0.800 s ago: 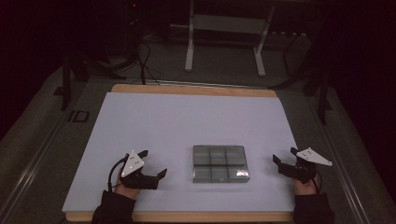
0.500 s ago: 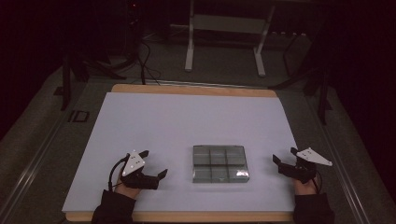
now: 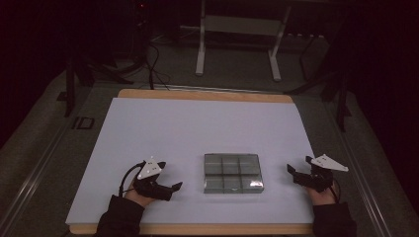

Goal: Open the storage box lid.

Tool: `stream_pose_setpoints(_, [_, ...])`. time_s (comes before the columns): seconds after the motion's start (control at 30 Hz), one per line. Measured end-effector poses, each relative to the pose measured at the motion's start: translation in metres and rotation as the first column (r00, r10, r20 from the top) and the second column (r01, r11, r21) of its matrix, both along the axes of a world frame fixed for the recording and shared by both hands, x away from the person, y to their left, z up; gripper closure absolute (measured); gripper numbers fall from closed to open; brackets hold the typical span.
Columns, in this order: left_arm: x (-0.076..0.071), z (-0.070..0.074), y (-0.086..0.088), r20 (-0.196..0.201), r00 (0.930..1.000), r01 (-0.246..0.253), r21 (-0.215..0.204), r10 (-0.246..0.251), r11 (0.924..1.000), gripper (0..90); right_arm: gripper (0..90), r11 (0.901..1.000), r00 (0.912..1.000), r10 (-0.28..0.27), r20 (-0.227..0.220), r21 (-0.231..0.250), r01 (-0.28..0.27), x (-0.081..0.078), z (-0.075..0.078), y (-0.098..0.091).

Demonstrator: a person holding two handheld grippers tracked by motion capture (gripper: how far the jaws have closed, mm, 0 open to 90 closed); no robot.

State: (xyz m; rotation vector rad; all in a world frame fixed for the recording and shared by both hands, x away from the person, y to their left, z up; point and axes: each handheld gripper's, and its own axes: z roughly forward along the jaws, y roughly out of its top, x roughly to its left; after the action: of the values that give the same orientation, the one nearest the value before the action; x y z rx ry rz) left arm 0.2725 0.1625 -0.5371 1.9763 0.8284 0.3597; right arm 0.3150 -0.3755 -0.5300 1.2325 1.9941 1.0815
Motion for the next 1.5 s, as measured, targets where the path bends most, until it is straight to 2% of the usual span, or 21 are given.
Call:
stream_pose_setpoints(0.13, [0.004,0.001,-0.009,-0.026,0.9987,0.043,0.022,-0.043,0.9988,8.3,14.8,0.9985,0.9978,0.054,-0.04,-0.006,-0.054,0.002,0.0,0.005])
stream_pose_setpoints(0.27, [0.007,0.002,-0.016,-0.034,0.9973,0.066,0.021,-0.065,0.9976,14.3,15.3,0.9943,0.9928,0.106,-0.057,-0.005,-0.106,0.001,0.0,0.012])
stream_pose_setpoints(0.3, [0.007,0.002,-0.018,-0.036,0.997,0.07,0.018,-0.069,0.9974,14.4,15.4,0.9928,0.9907,0.12,-0.064,0.007,-0.12,0.001,0.0,0.013])
stream_pose_setpoints(0.4, [0.007,0.005,-0.023,-0.032,0.9962,0.082,0.022,-0.081,0.9964,15.5,16.3,0.9879,0.9853,0.155,-0.073,0.002,-0.155,-0.001,0.001,0.02])
stream_pose_setpoints(0.5, [0.007,0.006,-0.027,-0.03,0.9951,0.095,0.022,-0.094,0.9952,16.1,21.8,0.9792,0.9767,0.203,-0.07,0.017,-0.202,-0.003,0.003,0.026])
stream_pose_setpoints(0.6, [0.008,0.01,-0.032,-0.038,0.9925,0.116,0.004,-0.116,0.9932,18.3,22.4,0.9684,0.9661,0.249,-0.069,0.038,-0.247,-0.004,0.006,0.033])
stream_pose_setpoints(0.7, [0.008,0.01,-0.035,-0.035,0.9918,0.123,0.008,-0.123,0.9923,21.6,22.5,0.9557,0.9534,0.293,-0.07,0.046,-0.291,-0.005,0.007,0.041])
stream_pose_setpoints(0.77, [0.008,0.01,-0.036,-0.038,0.9912,0.127,0.01,-0.127,0.9918,22.1,22.5,0.9557,0.9534,0.293,-0.07,0.046,-0.291,-0.005,0.007,0.041])
stream_pose_setpoints(0.8, [0.009,0.01,-0.038,-0.035,0.991,0.13,0.017,-0.129,0.9914,22.1,23.9,0.9528,0.9506,0.303,-0.068,0.043,-0.3,-0.005,0.007,0.043])
stream_pose_setpoints(0.83, [0.009,0.011,-0.038,-0.035,0.9906,0.133,0.016,-0.132,0.991,26.3,29.8,0.946,0.9439,0.323,-0.067,0.048,-0.321,-0.005,0.007,0.045])
stream_pose_setpoints(0.9, [0.01,0.011,-0.04,-0.031,0.9904,0.135,0.017,-0.135,0.9907,34.6,34.7,0.9397,0.9379,0.341,-0.062,0.042,-0.339,-0.005,0.008,0.046])
stream_pose_setpoints(0.97, [0.01,0.011,-0.042,-0.028,0.9901,0.138,0.026,-0.138,0.99,42.4,39.9,0.9371,0.9353,0.348,-0.064,0.053,-0.345,-0.005,0.009,0.047])
stream_pose_setpoints(1.03, [0.012,0.01,-0.044,-0.042,0.9885,0.147,0.027,-0.145,0.9888,49.6,42.3,0.9334,0.9313,0.356,-0.075,0.073,-0.351,-0.004,0.009,0.048])
stream_pose_setpoints(1.07, [0.013,0.009,-0.045,-0.053,0.9869,0.154,0.023,-0.152,0.9878,52.7,47.0,0.9316,0.9291,0.362,-0.077,0.069,-0.357,-0.004,0.009,0.049])
stream_pose_setpoints(1.17, [0.015,0.006,-0.048,-0.067,0.9826,0.175,0.028,-0.173,0.9841,61.9,60.1,0.9208,0.9151,0.39,-0.103,0.055,-0.386,-0.003,0.007,0.051])
stream_pose_setpoints(1.2, [0.015,0.006,-0.05,-0.072,0.9811,0.182,0.032,-0.179,0.9828,64.9,62.9,0.9152,0.908,0.403,-0.114,0.054,-0.399,-0.003,0.006,0.052])
stream_pose_setpoints(1.3, [0.016,0.003,-0.053,-0.078,0.9761,0.206,0.043,-0.203,0.9775,72.6,70.4,0.9034,0.892,0.428,-0.146,0.038,-0.427,-0.004,0.001,0.056])
stream_pose_setpoints(1.37, [0.017,0.002,-0.054,-0.081,0.9706,0.23,0.032,-0.227,0.9727,78.1,74.5,0.8993,0.8861,0.436,-0.158,0.037,-0.436,-0.005,-0.001,0.059])
stream_pose_setpoints(1.5, [0.019,0.0,-0.057,-0.086,0.9682,0.24,0.048,-0.235,0.9697,83.0,80.5,0.884,0.8699,0.464,-0.167,0.026,-0.467,-0.008,-0.004,0.063])
